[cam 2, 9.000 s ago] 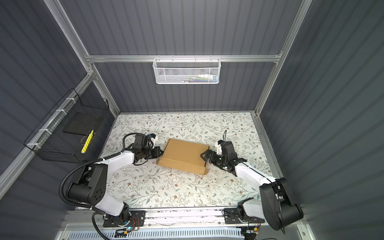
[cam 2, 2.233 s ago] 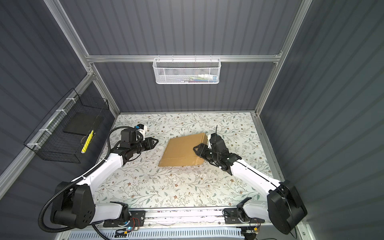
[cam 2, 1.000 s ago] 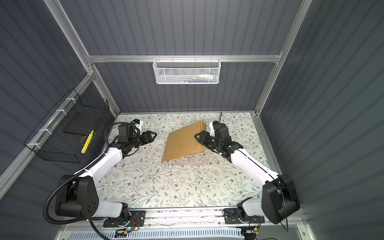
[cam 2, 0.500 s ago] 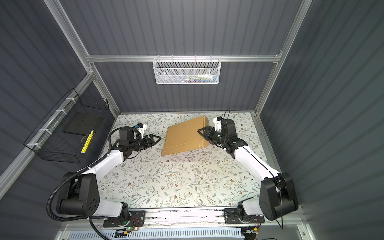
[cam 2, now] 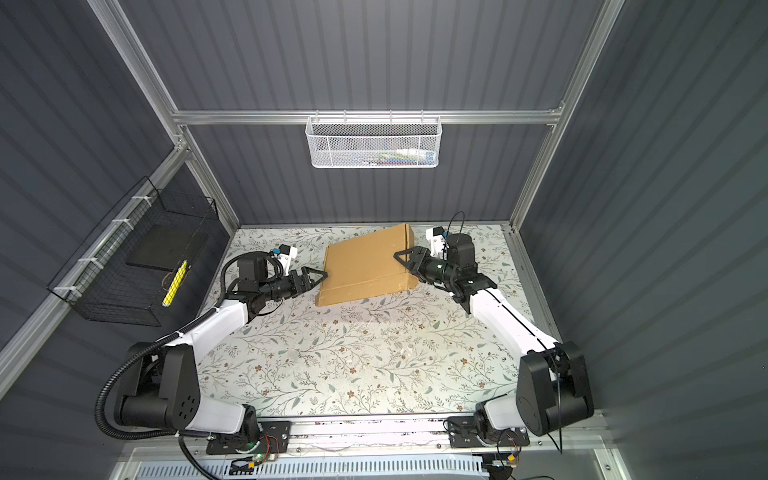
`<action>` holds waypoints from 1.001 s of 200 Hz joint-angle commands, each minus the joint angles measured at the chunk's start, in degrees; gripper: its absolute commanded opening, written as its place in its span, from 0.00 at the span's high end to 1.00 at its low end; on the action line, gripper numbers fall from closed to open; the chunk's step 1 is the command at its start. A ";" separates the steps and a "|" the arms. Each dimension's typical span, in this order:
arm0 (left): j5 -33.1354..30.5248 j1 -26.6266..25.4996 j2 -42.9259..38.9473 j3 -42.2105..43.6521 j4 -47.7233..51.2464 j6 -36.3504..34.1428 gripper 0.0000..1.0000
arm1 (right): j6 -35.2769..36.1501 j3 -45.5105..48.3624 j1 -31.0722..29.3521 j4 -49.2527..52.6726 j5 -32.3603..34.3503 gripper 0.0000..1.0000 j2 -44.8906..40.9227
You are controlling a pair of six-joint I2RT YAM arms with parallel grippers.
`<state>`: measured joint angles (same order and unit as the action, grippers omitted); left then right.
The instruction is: Fold the paper box
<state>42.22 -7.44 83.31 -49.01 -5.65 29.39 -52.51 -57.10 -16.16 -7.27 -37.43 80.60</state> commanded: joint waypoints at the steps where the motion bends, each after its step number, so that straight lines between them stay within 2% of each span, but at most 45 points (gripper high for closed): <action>1: 2.43 0.24 1.33 -0.65 0.07 -0.90 0.07 | -0.84 -1.79 0.17 -3.28 -1.72 0.51 0.11; 53: 4.26 0.24 3.62 -1.35 -4.37 2.52 0.07 | -1.93 -1.87 0.18 -4.83 -2.10 0.52 0.35; 111: 9.45 0.24 4.09 -0.73 -12.57 9.37 0.07 | -2.68 -1.79 0.17 -6.09 -2.46 0.53 -0.39; 200: 17.88 0.24 4.36 0.08 -19.44 14.77 0.10 | -0.40 -0.79 0.25 -6.82 -3.37 0.53 -2.02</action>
<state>55.53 -7.27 87.37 -49.10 -21.91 42.30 -54.17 -57.12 -15.99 -11.16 -39.46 80.18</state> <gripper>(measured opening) 0.907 0.524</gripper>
